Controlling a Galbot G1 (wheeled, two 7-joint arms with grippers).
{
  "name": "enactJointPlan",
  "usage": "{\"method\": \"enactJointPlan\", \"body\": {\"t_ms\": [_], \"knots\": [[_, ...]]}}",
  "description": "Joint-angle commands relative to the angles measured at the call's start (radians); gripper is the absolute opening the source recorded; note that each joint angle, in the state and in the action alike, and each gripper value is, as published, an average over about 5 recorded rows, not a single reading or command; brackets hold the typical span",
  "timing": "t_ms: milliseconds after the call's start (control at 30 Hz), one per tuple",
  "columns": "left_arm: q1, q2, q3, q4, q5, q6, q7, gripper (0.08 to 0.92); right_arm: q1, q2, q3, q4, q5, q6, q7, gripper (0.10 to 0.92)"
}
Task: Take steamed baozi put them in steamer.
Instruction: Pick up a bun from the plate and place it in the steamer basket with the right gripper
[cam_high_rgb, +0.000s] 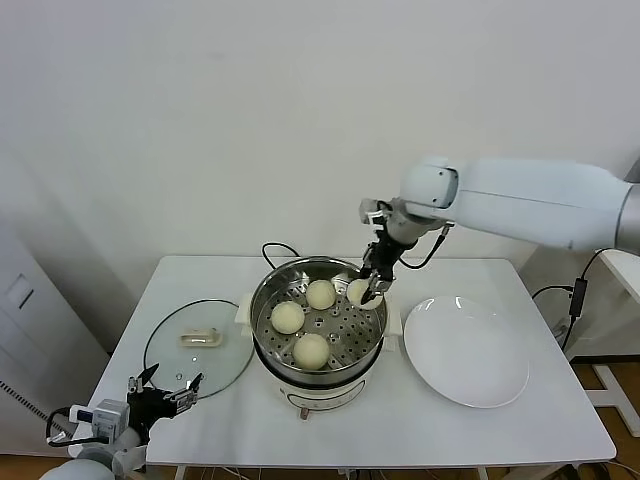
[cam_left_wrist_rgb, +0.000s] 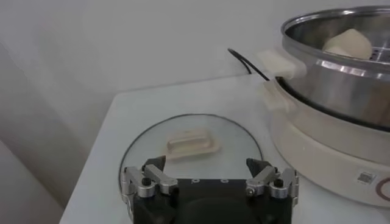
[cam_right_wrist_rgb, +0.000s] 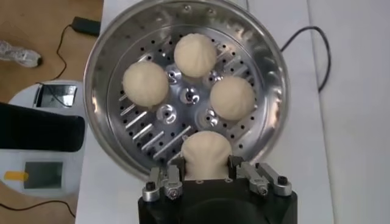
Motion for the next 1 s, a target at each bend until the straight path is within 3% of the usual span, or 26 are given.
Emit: {"method": "enactJointPlan", "body": {"t_ms": [33, 533, 800, 1000], "knots": [[0.0, 0.004, -0.001, 0.001, -0.003, 0.0, 0.0, 0.823, -0.087, 0.067, 0.014, -0.012, -0.045, -0.016, 0.024, 0.441], [0.003, 0.0, -0.007, 0.002, -0.007, -0.003, 0.001, 0.823, -0.16, 0.078, 0.022, -0.021, -0.086, -0.019, 0.055, 0.454], [0.008, -0.006, -0.008, 0.003, -0.005, -0.004, 0.001, 0.823, -0.152, 0.056, 0.066, -0.023, -0.068, -0.026, 0.055, 0.661], [0.003, -0.007, -0.012, 0.007, -0.007, -0.001, 0.001, 0.823, -0.096, -0.067, 0.167, -0.02, 0.009, -0.022, 0.033, 0.804]]}}
